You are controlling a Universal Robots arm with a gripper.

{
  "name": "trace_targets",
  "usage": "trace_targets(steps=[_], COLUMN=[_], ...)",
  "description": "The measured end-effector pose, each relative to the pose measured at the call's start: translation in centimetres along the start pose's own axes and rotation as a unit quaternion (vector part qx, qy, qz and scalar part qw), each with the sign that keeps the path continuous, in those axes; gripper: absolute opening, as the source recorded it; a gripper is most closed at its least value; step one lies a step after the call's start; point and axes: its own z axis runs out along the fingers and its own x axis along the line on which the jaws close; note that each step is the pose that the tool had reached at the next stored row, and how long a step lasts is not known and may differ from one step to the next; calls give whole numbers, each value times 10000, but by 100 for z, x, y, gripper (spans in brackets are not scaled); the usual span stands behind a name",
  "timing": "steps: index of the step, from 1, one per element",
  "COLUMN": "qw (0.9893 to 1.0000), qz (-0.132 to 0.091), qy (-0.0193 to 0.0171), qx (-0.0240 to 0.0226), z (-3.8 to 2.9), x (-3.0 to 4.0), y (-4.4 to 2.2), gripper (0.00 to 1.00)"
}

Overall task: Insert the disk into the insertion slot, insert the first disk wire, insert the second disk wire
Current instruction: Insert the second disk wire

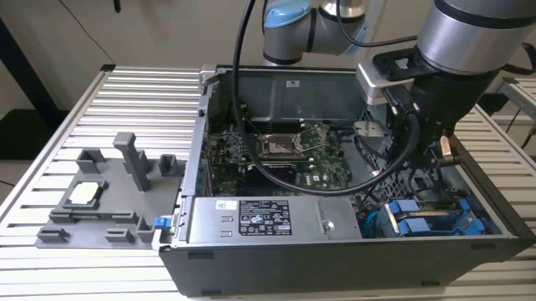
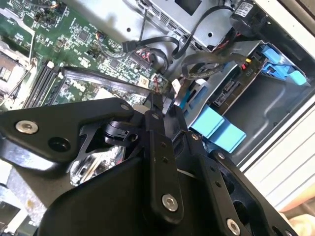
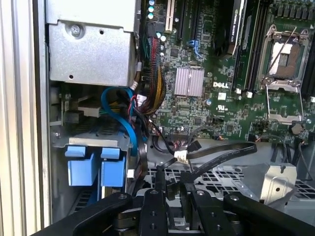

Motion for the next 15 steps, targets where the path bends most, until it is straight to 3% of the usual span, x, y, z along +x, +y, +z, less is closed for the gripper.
trace_targets(steps=[5, 7, 8, 15], qw=[10000, 10000, 10000, 10000], qz=[22, 23, 23, 23], qy=[3, 3, 3, 13], qx=[13, 13, 14, 11], z=[14, 15, 16, 18], x=[2, 2, 2, 4], y=[2, 2, 2, -12], gripper=[27, 25, 18, 16])
